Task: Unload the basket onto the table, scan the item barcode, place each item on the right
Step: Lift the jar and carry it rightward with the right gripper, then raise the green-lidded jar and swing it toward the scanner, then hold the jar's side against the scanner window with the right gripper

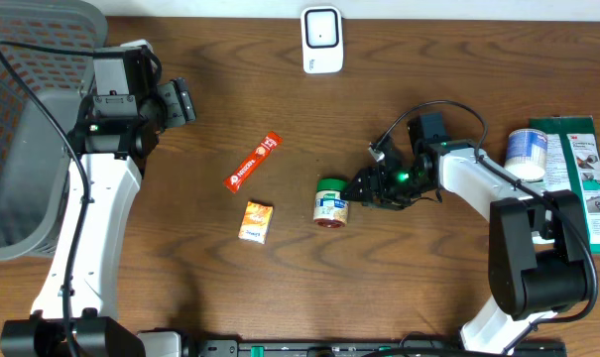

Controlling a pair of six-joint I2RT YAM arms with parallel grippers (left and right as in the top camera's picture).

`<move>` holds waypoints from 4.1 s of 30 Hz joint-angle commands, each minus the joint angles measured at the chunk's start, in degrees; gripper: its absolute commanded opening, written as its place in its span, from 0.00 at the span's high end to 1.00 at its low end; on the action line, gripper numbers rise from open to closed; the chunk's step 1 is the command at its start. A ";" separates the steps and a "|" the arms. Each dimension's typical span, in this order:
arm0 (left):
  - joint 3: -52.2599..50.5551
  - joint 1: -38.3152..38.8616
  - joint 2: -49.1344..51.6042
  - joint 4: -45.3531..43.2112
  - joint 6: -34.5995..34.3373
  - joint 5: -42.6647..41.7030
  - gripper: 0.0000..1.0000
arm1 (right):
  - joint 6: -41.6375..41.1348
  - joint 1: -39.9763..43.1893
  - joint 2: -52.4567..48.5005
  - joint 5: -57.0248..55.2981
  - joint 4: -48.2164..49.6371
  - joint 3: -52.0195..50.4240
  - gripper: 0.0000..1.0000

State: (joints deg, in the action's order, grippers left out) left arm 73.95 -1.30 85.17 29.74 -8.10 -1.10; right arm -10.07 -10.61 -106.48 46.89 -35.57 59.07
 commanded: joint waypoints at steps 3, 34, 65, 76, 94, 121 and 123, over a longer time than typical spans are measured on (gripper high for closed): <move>0.15 -0.02 0.57 -0.04 -0.09 0.70 0.17 | -0.26 -0.68 -0.02 1.62 0.68 -0.50 0.31; 0.15 -0.02 0.57 -0.07 -0.09 0.72 0.17 | -16.26 -5.81 0.00 -2.10 22.10 -12.72 0.59; 0.15 -0.02 0.57 -0.04 -0.09 0.72 0.17 | -18.69 8.00 3.21 42.58 35.19 -12.52 0.83; 0.15 -0.02 0.57 -0.07 -0.09 0.72 0.17 | -26.53 8.04 22.16 42.58 38.21 -12.52 0.93; 0.15 -0.02 0.57 -0.04 -0.09 0.72 0.17 | -51.34 7.91 27.67 34.10 71.01 -12.52 0.99; 0.15 -0.02 0.57 -0.07 -0.09 0.72 0.17 | -2.51 -9.22 19.63 -57.18 -17.62 29.14 0.99; 0.15 -0.02 0.57 -0.04 -0.09 0.72 0.17 | -3.45 -12.20 15.39 -61.53 -22.47 35.36 0.99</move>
State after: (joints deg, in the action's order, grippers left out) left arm 73.95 -1.30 85.17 29.74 -8.12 -1.10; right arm -15.31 -19.27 -86.28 -0.67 -55.00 87.99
